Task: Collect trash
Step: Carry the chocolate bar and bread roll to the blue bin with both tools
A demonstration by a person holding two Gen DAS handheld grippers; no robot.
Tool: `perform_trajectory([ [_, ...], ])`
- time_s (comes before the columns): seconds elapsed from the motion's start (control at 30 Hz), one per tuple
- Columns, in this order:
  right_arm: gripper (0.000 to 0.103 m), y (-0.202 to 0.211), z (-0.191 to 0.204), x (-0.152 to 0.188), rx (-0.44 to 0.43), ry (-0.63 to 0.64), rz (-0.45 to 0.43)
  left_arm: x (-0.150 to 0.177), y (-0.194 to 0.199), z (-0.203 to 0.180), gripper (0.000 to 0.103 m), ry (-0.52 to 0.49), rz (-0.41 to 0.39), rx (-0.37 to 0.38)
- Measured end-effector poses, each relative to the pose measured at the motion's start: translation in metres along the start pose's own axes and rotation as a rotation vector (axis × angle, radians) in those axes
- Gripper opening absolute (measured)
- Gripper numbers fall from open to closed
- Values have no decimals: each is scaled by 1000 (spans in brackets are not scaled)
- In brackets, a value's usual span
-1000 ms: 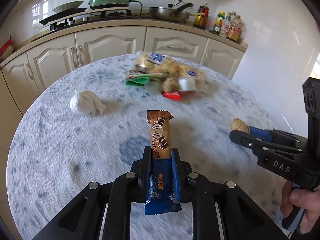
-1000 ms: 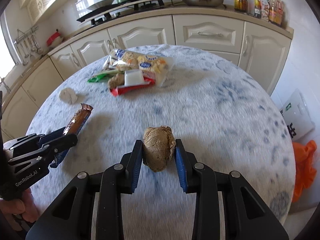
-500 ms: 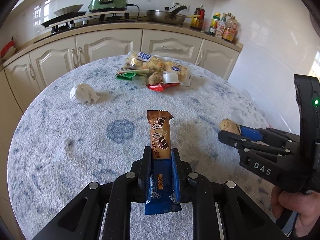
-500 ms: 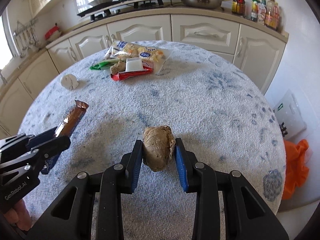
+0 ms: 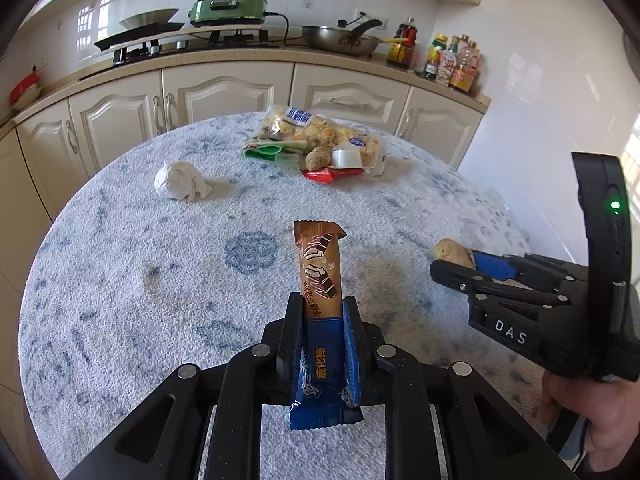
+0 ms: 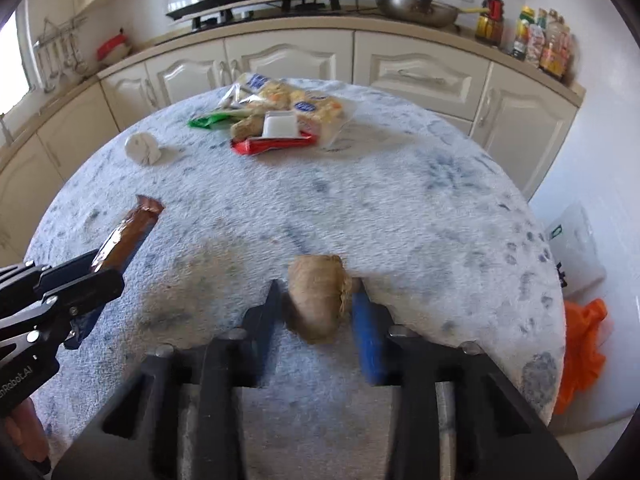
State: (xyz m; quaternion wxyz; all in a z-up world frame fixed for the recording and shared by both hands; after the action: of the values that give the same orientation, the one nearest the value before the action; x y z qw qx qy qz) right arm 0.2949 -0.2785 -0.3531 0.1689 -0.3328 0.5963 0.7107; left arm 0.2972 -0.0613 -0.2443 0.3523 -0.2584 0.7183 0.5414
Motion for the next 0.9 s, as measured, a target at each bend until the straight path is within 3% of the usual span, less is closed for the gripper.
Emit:
perform_trajectory([
  [0.2,31,11,0,1,-32,-21,-16,-4,15,-10,14,-12,-23,16],
  [0.47,31,64,-19,-8,-34,-62,-117,-18,38,-45,14,-51,-76,67],
  [0.67,31,116,-55,-21,-8,-107,-217,-36,58,-90,14,-92,-138,131],
  [0.9,31,177,-128,-18,107,-187,-307,-55,70,-171,14,-172,-190,266],
])
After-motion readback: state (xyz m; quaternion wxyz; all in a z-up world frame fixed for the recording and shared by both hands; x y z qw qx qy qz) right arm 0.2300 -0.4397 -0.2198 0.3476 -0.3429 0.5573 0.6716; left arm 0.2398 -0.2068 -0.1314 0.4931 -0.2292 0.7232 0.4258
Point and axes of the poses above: each gripper's, at about its wrist camera, not at the fingertips, and y roughly against the way its jaws point, z to its left, x to its underside, the point moved 9 cm from there along -y, roughly the way its jaws point, and after that the axes turned 9 degrees about -z, right-handed, at the moved point
